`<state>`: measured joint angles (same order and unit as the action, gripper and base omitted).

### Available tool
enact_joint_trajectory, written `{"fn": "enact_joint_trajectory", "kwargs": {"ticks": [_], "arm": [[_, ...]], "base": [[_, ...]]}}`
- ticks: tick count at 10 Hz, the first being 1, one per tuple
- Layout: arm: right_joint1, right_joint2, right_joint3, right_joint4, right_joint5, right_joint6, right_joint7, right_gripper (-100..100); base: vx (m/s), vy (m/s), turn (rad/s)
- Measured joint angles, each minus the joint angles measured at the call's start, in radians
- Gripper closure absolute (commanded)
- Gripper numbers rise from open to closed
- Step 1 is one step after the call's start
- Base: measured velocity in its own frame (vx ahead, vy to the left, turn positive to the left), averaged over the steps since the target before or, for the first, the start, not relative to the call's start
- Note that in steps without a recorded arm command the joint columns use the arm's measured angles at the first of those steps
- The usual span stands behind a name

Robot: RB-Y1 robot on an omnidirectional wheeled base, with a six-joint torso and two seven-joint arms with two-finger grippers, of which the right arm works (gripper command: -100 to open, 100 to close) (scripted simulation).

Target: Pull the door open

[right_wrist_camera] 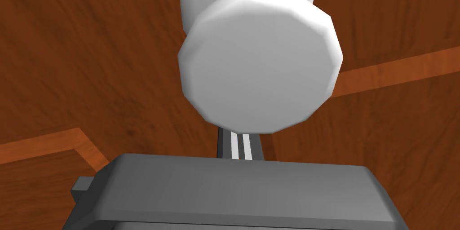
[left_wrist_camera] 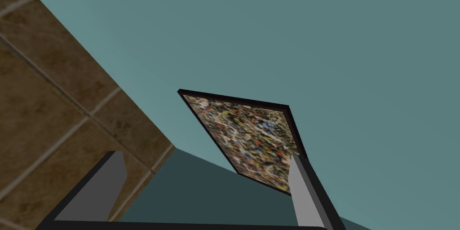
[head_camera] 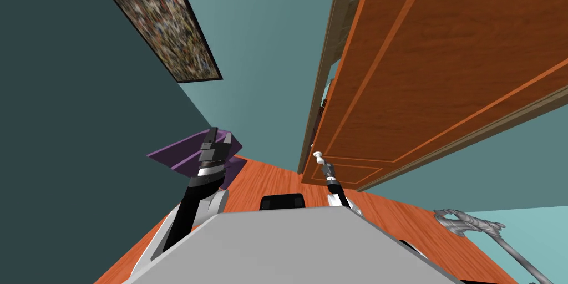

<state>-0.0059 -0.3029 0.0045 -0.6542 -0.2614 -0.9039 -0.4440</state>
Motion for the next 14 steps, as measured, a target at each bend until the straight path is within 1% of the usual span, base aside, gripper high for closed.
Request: {"fn": "enact_joint_trajectory", "kwargs": {"ticks": [1,2,3,4,5,8,14], "arm": [[-0.001,-0.006,0.000,-0.001,-0.013,-0.001,-0.026,-100],[-0.003,-0.006,0.004,-0.002,-0.022,0.001,-0.047,-100],[-0.012,0.001,0.014,0.014,-0.029,-0.003,-0.073,-100],[0.000,0.004,0.021,-0.012,-0.040,0.008,-0.100,-100],[0.002,0.007,0.028,-0.020,-0.052,0.014,-0.128,-100],[0.000,0.010,0.045,-0.027,-0.081,0.017,-0.203,-100],[0.006,0.018,0.076,-0.059,-0.140,0.035,-0.348,-100]], "base": [[-0.054,-0.032,0.015],[-0.069,0.025,0.077],[-0.076,0.041,0.042],[-0.073,0.018,0.027],[-0.049,0.000,0.015],[-0.058,-0.014,0.028],[-0.054,-0.011,0.028]]}}
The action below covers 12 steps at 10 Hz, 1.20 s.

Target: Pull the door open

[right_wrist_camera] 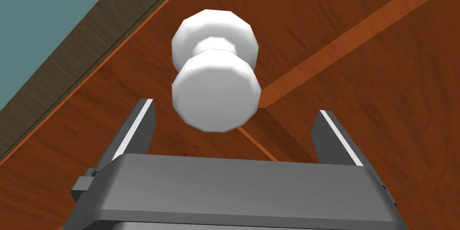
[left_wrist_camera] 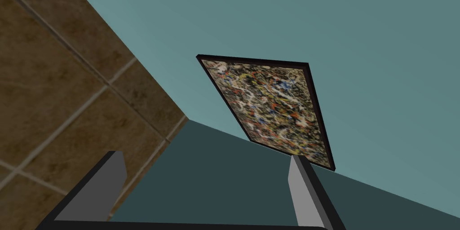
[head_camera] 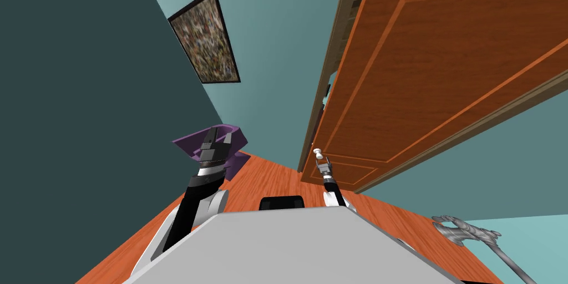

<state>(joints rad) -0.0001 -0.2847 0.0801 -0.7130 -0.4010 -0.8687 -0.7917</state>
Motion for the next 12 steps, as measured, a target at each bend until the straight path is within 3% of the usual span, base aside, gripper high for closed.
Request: {"fn": "enact_joint_trajectory", "kwargs": {"ticks": [12], "arm": [[0.004,0.018,0.073,-0.055,-0.136,0.032,-0.302,-100]], "base": [[-0.060,-0.017,0.029]]}}
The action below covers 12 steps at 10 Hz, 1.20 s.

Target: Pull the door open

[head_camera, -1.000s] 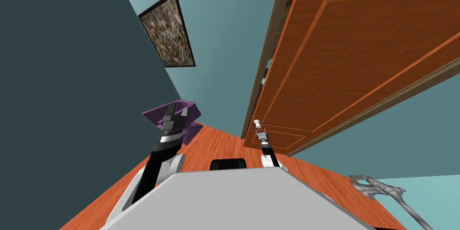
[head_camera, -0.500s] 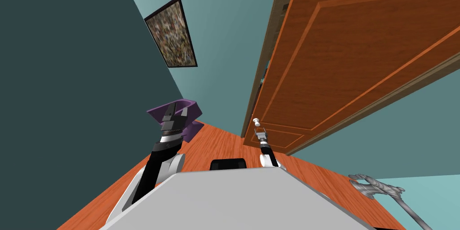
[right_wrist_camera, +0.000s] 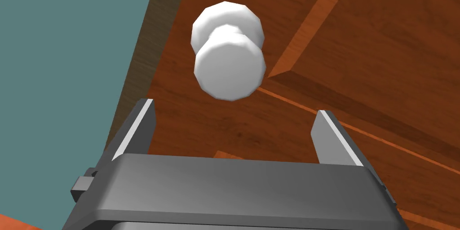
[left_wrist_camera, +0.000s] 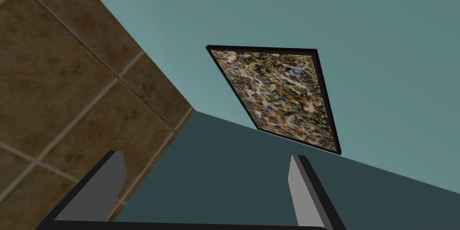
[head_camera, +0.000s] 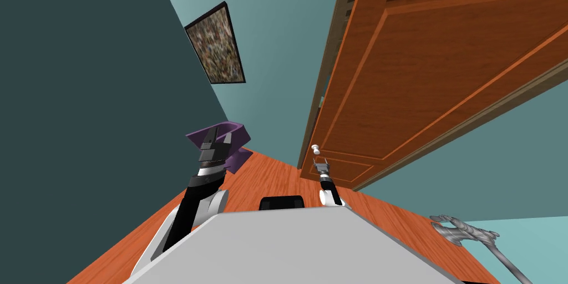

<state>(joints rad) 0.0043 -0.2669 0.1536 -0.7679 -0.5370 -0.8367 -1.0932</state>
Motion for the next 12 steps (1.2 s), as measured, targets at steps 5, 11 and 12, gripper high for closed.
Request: {"fn": "enact_joint_trajectory", "kwargs": {"ticks": [5,11,12], "arm": [[-0.002,0.006,0.025,-0.013,-0.046,0.009,-0.123,-100],[0.000,0.012,0.052,-0.031,-0.095,0.020,-0.258,-100],[0.000,0.012,0.053,-0.032,-0.095,0.021,-0.262,-100]], "base": [[-0.054,-0.012,0.021],[-0.047,-0.015,0.017],[0.109,0.013,0.120]]}}
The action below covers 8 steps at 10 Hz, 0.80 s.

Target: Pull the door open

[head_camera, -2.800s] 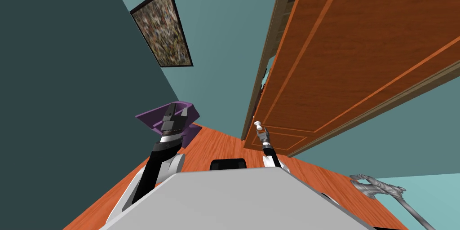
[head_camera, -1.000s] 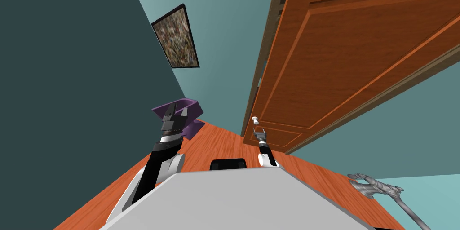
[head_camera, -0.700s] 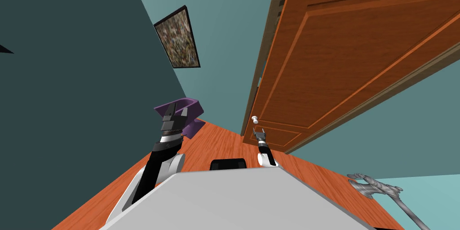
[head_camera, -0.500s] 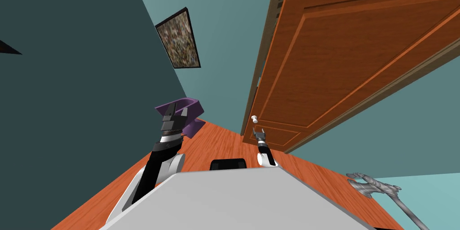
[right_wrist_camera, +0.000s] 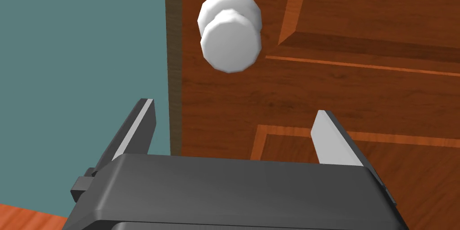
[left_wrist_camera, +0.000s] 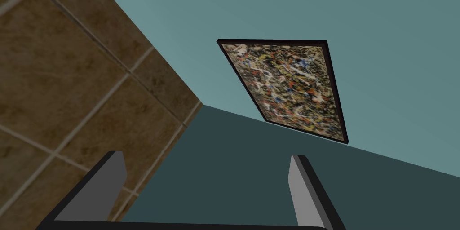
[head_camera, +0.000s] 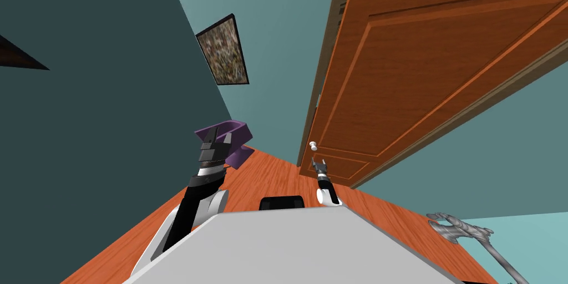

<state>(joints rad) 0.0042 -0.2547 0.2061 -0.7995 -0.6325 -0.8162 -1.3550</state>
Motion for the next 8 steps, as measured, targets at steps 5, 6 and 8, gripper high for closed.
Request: {"fn": "enact_joint_trajectory", "kwargs": {"ticks": [5,6,8], "arm": [[0.024,-0.051,-0.023,0.021,-0.017,-0.023,-0.052,-100],[0.032,-0.063,-0.029,0.026,-0.022,-0.028,-0.064,-100],[0.028,-0.078,-0.035,0.048,-0.026,-0.039,-0.085,100]], "base": [[0.205,-0.020,0.118],[0.260,-0.021,0.114],[0.049,-0.009,-0.005]]}}
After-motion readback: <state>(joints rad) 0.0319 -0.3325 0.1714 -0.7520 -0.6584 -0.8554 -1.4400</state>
